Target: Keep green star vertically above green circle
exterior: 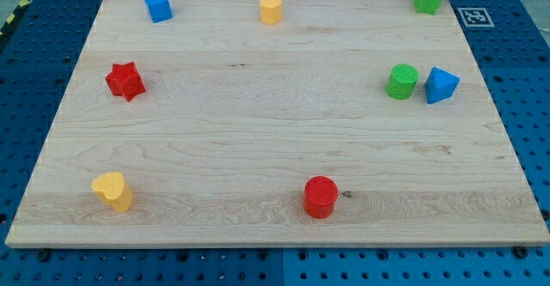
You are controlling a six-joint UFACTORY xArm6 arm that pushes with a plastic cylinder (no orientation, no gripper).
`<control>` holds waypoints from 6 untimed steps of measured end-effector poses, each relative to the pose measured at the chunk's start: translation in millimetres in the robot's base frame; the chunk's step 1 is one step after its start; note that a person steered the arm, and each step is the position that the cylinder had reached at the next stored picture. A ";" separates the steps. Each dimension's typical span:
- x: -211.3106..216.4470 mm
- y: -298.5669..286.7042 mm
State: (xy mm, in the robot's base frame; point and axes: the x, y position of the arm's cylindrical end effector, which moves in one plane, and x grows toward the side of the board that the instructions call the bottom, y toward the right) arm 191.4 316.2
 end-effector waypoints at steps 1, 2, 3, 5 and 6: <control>20.0 -11.9; 23.7 -50.1; 23.7 -55.4; 9.4 -36.7; 0.1 -37.8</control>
